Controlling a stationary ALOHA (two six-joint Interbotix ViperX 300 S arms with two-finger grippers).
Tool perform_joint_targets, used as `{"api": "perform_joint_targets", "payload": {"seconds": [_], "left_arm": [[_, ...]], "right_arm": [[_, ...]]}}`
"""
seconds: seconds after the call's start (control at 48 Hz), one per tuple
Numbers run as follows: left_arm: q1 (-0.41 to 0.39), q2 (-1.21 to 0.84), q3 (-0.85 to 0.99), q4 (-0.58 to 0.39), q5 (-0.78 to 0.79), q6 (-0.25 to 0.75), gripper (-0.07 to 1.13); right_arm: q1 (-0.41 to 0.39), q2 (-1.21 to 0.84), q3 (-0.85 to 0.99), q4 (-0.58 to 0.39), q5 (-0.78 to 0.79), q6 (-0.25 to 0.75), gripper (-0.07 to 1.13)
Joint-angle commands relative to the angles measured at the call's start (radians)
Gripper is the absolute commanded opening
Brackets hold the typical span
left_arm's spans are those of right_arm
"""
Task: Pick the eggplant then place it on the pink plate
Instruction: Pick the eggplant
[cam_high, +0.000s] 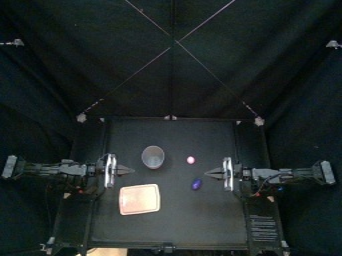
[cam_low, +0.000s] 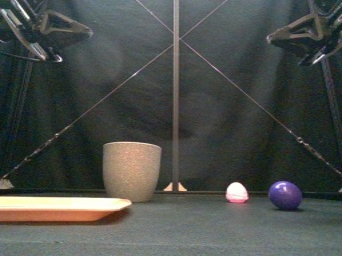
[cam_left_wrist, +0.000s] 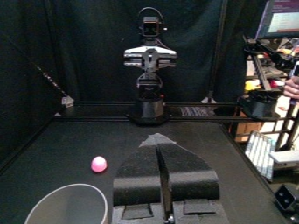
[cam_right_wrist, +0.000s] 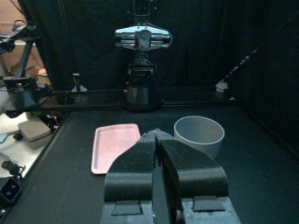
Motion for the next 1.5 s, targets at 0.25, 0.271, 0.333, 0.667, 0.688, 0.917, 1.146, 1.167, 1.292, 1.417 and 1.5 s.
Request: {"api": "perform_joint_targets", "payload": {"seconds": [0.25, 0.271, 0.333, 0.667, 0.688, 0.917, 1.146, 1.167, 1.292, 1.417, 1.5], "left_arm": [[0.0, 0.006, -0.025, 0.009, -0.005, 0.003, -0.03], [0.002, 0.006, -0.023, 0.009, -0.005, 0.003, -0.03], [0.002, 0.006, -0.023, 0.009, -0.005, 0.003, -0.03], [0.0, 0.003, -0.021, 0.018, 0.0, 0.005, -0.03], [0.002, 0.003, -0.021, 0.018, 0.0, 0.005, -0.03], [0.002, 0.003, -0.021, 0.018, 0.017, 0.003, -0.03], [0.002, 0.003, -0.02, 0.017, 0.029, 0.005, -0.03], [0.002, 0.003, -0.02, 0.018, 0.029, 0.003, -0.03], [0.002, 0.003, -0.018, 0.017, 0.029, 0.003, -0.03], [0.0, 0.003, -0.014, 0.017, 0.029, 0.003, -0.03], [0.0, 0.003, -0.011, 0.015, 0.029, 0.003, -0.03]], "right_arm": [[-0.049, 0.021, 0.008, -0.06, 0.227, 0.002, 0.08], [-0.049, 0.025, 0.012, -0.06, 0.259, 0.003, 0.1], [-0.051, 0.038, 0.023, -0.055, 0.339, 0.008, 0.17], [-0.029, 0.127, 0.055, 0.063, 0.385, 0.044, 0.88], [-0.026, 0.133, 0.057, 0.067, 0.377, 0.044, 0.92], [-0.011, 0.221, 0.054, 0.078, 0.305, 0.044, 1.05], [0.012, 0.374, 0.04, 0.075, 0.279, 0.044, 1.04], [0.014, 0.385, 0.038, 0.075, 0.273, 0.044, 1.04], [0.021, 0.457, 0.023, 0.071, 0.232, 0.043, 1.04], [0.023, 0.506, 0.006, 0.071, 0.198, 0.043, 1.04], [0.029, 0.541, -0.005, 0.071, 0.179, 0.043, 1.04]]}}
